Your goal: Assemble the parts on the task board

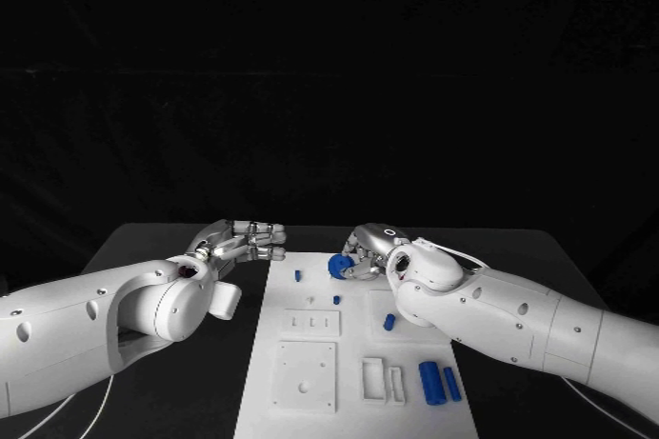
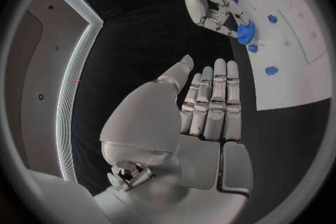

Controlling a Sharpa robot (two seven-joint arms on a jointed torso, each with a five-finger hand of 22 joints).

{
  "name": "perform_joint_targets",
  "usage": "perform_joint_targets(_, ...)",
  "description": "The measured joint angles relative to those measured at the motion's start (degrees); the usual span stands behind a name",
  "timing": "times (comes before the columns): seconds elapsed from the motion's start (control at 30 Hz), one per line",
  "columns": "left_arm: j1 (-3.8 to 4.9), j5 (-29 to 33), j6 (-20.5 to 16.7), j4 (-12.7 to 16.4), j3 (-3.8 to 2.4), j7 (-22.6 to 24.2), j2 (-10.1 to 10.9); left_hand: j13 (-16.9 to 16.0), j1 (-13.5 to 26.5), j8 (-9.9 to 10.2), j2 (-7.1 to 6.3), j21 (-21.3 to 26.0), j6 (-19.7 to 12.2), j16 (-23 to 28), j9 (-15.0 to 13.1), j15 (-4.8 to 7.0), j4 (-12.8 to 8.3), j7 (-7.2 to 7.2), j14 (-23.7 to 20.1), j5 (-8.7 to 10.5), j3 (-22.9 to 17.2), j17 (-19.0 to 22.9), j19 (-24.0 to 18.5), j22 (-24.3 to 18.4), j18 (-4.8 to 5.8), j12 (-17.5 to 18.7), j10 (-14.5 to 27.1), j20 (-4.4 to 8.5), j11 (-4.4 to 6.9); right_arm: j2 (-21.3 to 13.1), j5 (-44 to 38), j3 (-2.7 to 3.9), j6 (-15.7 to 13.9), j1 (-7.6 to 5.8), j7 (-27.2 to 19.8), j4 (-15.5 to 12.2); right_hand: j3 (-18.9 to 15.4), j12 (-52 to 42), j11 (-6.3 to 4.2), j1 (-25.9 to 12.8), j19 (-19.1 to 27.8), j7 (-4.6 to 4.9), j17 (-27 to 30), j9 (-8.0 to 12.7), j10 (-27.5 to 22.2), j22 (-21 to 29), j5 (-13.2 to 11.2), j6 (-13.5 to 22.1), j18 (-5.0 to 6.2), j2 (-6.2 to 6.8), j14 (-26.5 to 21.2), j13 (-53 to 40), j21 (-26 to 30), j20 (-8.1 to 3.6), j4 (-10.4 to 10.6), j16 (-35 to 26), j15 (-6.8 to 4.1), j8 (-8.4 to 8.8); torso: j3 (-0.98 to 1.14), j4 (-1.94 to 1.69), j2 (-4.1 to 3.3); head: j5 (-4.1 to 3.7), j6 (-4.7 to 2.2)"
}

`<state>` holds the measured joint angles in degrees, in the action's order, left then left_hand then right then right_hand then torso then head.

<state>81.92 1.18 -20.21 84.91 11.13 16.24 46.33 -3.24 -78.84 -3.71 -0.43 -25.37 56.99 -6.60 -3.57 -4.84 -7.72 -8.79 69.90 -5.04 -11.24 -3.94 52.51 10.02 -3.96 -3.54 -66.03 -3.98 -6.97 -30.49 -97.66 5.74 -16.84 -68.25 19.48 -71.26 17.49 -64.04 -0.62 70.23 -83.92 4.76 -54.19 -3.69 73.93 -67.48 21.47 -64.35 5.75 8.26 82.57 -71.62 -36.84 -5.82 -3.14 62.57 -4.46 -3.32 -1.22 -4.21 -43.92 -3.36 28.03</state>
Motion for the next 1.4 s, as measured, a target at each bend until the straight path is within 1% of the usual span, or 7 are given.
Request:
perform_joint_targets(0.17, 0.00, 0.0, 0.0, 0.0, 0.00, 0.0, -0.2, 0.0, 0.0, 0.0, 0.00, 0.0, 0.0, 0.0, 0.0, 0.00, 0.0, 0.00, 0.0, 0.00, 0.0, 0.0, 0.0, 0.0, 0.00, 0.0, 0.0, 0.00, 0.00, 1.6, -0.6, -0.81, -0.3, 0.13, 0.2, 1.2, 0.1, 0.0, 0.00, 0.0, 0.0, 0.00, 0.1, 0.1, 0.0, 0.1, 0.0, 0.0, 0.00, 0.00, 0.0, 0.0, 0.0, 0.00, 0.1, 0.0, 0.00, 0.02, 0.01, -0.05, -0.02, -0.01, 0.05)
perform_joint_targets(0.43, 0.00, 0.0, 0.0, 0.0, 0.00, 0.0, -0.3, 0.0, 0.0, 0.0, 0.00, 0.0, 0.0, 0.0, 0.0, 0.00, 0.0, 0.00, 0.0, 0.00, 0.0, 0.0, 0.0, 0.0, 0.00, 0.0, 0.0, 0.00, 0.00, 3.1, -1.0, -1.54, -0.5, 0.42, 0.3, 2.9, 0.1, 0.0, 0.00, 0.0, 0.0, 0.01, 0.1, 0.1, 0.0, 0.2, 0.0, 0.0, -0.01, 0.00, 0.0, 0.0, 0.0, 0.01, 0.1, 0.0, 0.00, -0.04, 0.01, -0.08, -0.02, 0.18, 0.21)
perform_joint_targets(0.6, 0.00, 0.0, 0.0, 0.0, -0.01, 0.0, -0.3, 0.0, 0.0, 0.0, 0.00, 0.0, 0.0, 0.0, 0.0, 0.00, 0.0, 0.00, 0.0, 0.00, 0.0, 0.0, 0.0, 0.0, 0.00, 0.0, 0.0, 0.00, 0.00, 3.9, -1.0, -1.74, -0.6, 0.63, 0.3, 3.9, 0.1, 0.0, 0.00, -0.1, 0.0, 0.01, 0.1, 0.1, 0.0, 0.3, 0.0, 0.0, -0.02, 0.08, 0.0, 0.0, 0.0, 0.01, 0.1, 0.0, 0.00, -0.05, 0.01, 0.02, -0.01, 0.33, 0.25)
perform_joint_targets(1.13, 0.00, 0.0, 0.0, 0.0, -0.01, -0.1, -0.7, 0.0, 0.0, 0.0, 0.00, 0.0, -0.2, 0.0, 0.0, 0.00, 0.0, -0.21, 0.0, 0.00, 0.0, 0.0, 0.0, -0.2, 0.00, 0.0, 0.0, 0.00, 0.00, 6.2, -1.1, -2.29, -1.7, 0.64, 0.3, 6.9, -0.1, 0.5, 0.01, -0.3, 0.0, 0.20, 0.4, 0.0, 0.0, 0.5, 0.0, 0.2, -0.04, 0.31, 0.0, 0.4, 0.3, 0.01, 0.4, -0.4, 0.00, -0.06, 0.06, 0.08, 0.05, 0.58, 0.31)
perform_joint_targets(1.2, 0.00, 0.0, 0.0, 0.0, -0.01, -0.1, -0.7, 0.0, 0.0, 0.0, 0.00, 0.0, -0.2, 0.0, 0.0, 0.00, 0.0, -0.21, 0.0, 0.00, 0.0, 0.0, 0.0, -0.2, 0.00, 0.0, 0.0, 0.00, 0.00, 6.3, -1.1, -2.36, -1.9, 0.64, 0.2, 7.0, -0.4, 0.8, 0.01, -0.3, 0.0, 0.51, 0.5, 0.0, 0.0, 0.7, -0.8, 0.8, -0.05, 0.31, 0.0, 0.6, 0.5, 0.02, 0.7, -0.7, 0.00, -0.06, 0.07, 0.12, 0.07, 0.60, 0.31)
perform_joint_targets(1.3, 0.00, 0.0, 0.0, 0.0, -0.01, -0.1, -0.7, 0.0, 0.0, 0.0, 0.00, 0.0, -0.2, 0.0, 0.0, 0.00, 0.0, -0.21, 0.0, 0.00, 0.0, 0.0, 0.0, -0.2, 0.00, 0.0, 0.0, 0.00, 0.00, 6.4, -1.0, -2.47, -2.0, 0.66, 0.2, 7.2, -1.6, 1.1, 0.13, -0.3, 0.0, 0.62, 0.7, 0.0, -0.1, 0.8, -2.5, 2.4, -0.05, 0.29, 0.0, 0.9, 0.7, 0.02, 1.2, -0.9, 0.00, -0.19, 0.07, 0.15, 0.07, 0.66, 0.31)
perform_joint_targets(1.4, 0.00, 0.0, 0.0, 0.0, -0.01, -0.1, -0.7, 0.0, 0.0, 0.0, 0.00, 0.0, -0.2, 0.0, 0.0, 0.00, 0.0, -0.21, 0.0, 0.00, 0.0, 0.0, 0.0, -0.3, 0.00, 0.0, 0.0, 0.00, 0.00, 6.6, -0.8, -2.64, -2.0, 0.82, 0.1, 7.4, -3.5, 1.3, 0.32, -0.3, 0.0, 0.79, 0.8, 0.0, -0.3, 1.0, -3.0, 3.1, -0.05, 0.27, 0.0, 1.2, 0.8, 0.02, 2.4, -1.1, 0.00, -0.39, 0.07, 0.15, 0.07, 0.70, 0.35)
